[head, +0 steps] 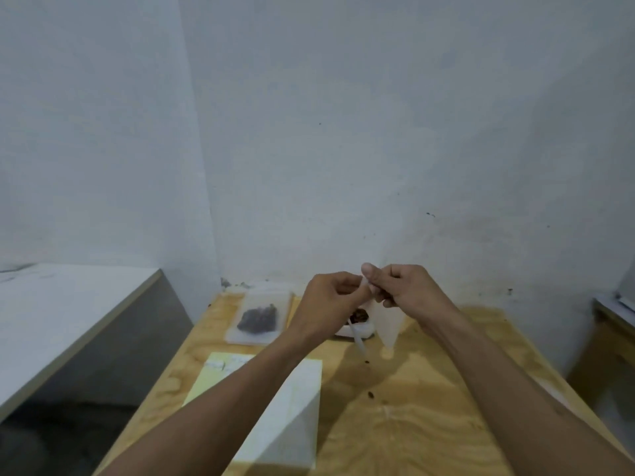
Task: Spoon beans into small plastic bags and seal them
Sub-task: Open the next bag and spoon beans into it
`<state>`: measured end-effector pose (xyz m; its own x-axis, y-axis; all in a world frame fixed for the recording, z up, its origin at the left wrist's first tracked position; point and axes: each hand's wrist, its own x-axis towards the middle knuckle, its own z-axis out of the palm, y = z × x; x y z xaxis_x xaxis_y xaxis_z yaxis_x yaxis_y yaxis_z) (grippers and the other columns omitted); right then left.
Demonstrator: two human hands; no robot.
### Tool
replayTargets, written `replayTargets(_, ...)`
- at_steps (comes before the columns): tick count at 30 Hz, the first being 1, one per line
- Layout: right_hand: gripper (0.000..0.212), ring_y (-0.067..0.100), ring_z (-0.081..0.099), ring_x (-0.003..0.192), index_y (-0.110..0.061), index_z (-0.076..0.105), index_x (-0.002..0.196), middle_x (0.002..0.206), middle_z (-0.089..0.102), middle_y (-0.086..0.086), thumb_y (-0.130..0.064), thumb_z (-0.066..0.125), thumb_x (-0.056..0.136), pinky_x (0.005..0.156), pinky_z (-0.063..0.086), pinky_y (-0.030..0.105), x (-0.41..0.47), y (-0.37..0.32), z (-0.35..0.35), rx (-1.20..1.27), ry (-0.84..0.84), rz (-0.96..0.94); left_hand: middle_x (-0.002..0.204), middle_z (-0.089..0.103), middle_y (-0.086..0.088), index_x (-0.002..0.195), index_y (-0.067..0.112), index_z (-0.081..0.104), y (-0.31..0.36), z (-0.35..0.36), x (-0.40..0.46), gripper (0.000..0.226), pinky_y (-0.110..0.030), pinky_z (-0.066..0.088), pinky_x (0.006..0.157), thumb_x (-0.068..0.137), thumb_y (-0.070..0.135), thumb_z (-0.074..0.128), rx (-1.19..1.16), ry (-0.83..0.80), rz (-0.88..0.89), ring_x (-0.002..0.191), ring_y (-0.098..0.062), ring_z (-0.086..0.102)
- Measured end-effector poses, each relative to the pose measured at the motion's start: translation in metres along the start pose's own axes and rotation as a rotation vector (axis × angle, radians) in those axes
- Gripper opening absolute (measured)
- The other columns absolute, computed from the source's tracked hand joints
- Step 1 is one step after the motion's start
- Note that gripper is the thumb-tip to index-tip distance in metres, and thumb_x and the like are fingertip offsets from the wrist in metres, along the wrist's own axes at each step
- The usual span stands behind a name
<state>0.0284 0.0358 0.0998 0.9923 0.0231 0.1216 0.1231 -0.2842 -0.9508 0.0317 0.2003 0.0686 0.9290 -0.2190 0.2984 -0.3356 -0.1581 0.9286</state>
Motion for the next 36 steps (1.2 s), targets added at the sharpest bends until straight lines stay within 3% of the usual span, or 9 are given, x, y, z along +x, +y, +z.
replayTargets(5, 0.039, 0.009, 0.059, 0.062, -0.012, 0.062, 0.07, 0.064, 0.065, -0.003, -0.046, 0.07, 0.087, 0.064, 0.051, 0.022, 0.002, 0.01, 0.009, -0.006, -0.038, -0.048, 0.077, 0.069, -0.031, 0.077, -0.017, 0.062, -0.005, 0.0, 0.004, 0.038, -0.042, 0.064, 0.078, 0.095, 0.016, 0.059, -0.105, 0.149, -0.133, 0.077, -0.034, 0.075)
replayTargets(9, 0.032, 0.015, 0.067, 0.073, -0.003, 0.066, 0.083, 0.077, 0.07, 0.006, -0.032, 0.065, 0.097, 0.072, 0.057, 0.026, 0.003, 0.017, 0.01, -0.032, -0.077, -0.034, 0.065, 0.071, -0.02, 0.067, -0.009, 0.065, -0.014, 0.013, 0.004, 0.04, -0.051, 0.063, 0.073, 0.093, 0.021, 0.057, -0.032, 0.238, -0.149, 0.065, -0.032, 0.073)
replayTargets(15, 0.029, 0.029, 0.075, 0.081, 0.018, 0.055, 0.086, 0.092, 0.068, 0.033, -0.009, 0.056, 0.097, 0.079, 0.063, 0.039, 0.004, 0.022, 0.017, -0.013, -0.033, 0.023, 0.046, 0.038, 0.0, 0.055, -0.004, 0.053, -0.011, 0.029, 0.001, 0.044, -0.025, 0.029, 0.044, 0.093, 0.016, 0.057, 0.039, 0.467, -0.166, 0.043, -0.012, 0.03)
replayTargets(18, 0.023, 0.027, 0.077, 0.074, 0.007, 0.057, 0.078, 0.078, 0.075, 0.018, -0.01, 0.054, 0.093, 0.077, 0.064, 0.043, 0.002, 0.018, 0.021, 0.033, 0.026, 0.081, 0.047, 0.047, -0.004, 0.059, -0.002, 0.059, -0.017, 0.036, 0.0, 0.042, -0.036, 0.038, 0.046, 0.093, 0.022, 0.055, 0.055, 0.501, -0.073, 0.044, -0.019, 0.041)
replayTargets(24, 0.017, 0.032, 0.076, 0.078, -0.003, 0.067, 0.091, 0.091, 0.074, 0.021, -0.008, 0.061, 0.076, 0.075, 0.063, 0.05, 0.013, 0.013, -0.002, 0.004, 0.127, 0.135, 0.107, 0.076, 0.002, 0.105, 0.017, 0.078, -0.025, 0.025, -0.01, 0.036, -0.037, 0.058, 0.08, 0.097, 0.043, 0.055, 0.48, 0.235, 0.382, 0.093, -0.012, 0.069)
replayTargets(27, 0.025, 0.024, 0.076, 0.069, -0.003, 0.076, 0.095, 0.083, 0.077, 0.015, 0.01, 0.057, 0.085, 0.059, 0.061, 0.032, 0.007, 0.005, -0.015, 0.081, 0.054, 0.05, 0.169, 0.018, 0.0, 0.16, 0.02, 0.027, -0.021, 0.007, 0.004, 0.094, -0.037, 0.008, 0.127, 0.086, 0.057, 0.071, 0.65, -0.046, 0.307, 0.155, -0.014, 0.013)
replayTargets(29, 0.024, 0.024, 0.075, 0.071, -0.006, 0.078, 0.094, 0.086, 0.078, 0.015, 0.008, 0.061, 0.086, 0.06, 0.059, 0.03, 0.004, 0.0, -0.02, 0.059, -0.063, 0.005, 0.171, -0.002, -0.001, 0.163, 0.016, 0.001, -0.01, -0.004, 0.015, 0.124, -0.035, -0.009, 0.125, 0.077, 0.059, 0.079, 0.78, -0.177, 0.289, 0.156, -0.014, -0.008)
replayTargets(32, 0.029, 0.026, 0.076, 0.083, -0.009, 0.08, 0.099, 0.092, 0.079, 0.011, 0.007, 0.058, 0.089, 0.071, 0.063, 0.037, 0.005, 0.001, -0.023, -0.02, -0.143, 0.0, 0.147, 0.036, -0.006, 0.16, 0.013, 0.014, 0.001, -0.009, 0.027, 0.117, -0.029, 0.03, 0.11, 0.073, 0.044, 0.086, 0.824, -0.239, 0.316, 0.134, -0.022, 0.034)
replayTargets(36, 0.035, 0.023, 0.072, 0.075, -0.012, 0.077, 0.088, 0.089, 0.076, 0.01, 0.007, 0.047, 0.089, 0.065, 0.062, 0.035, 0.008, 0.008, -0.027, -0.196, 0.111, 0.021, 0.13, 0.047, -0.005, 0.155, 0.014, 0.032, 0.001, -0.009, 0.028, 0.101, -0.028, 0.042, 0.089, 0.074, 0.047, 0.083, 0.976, -0.151, 0.389, 0.112, -0.022, 0.051)
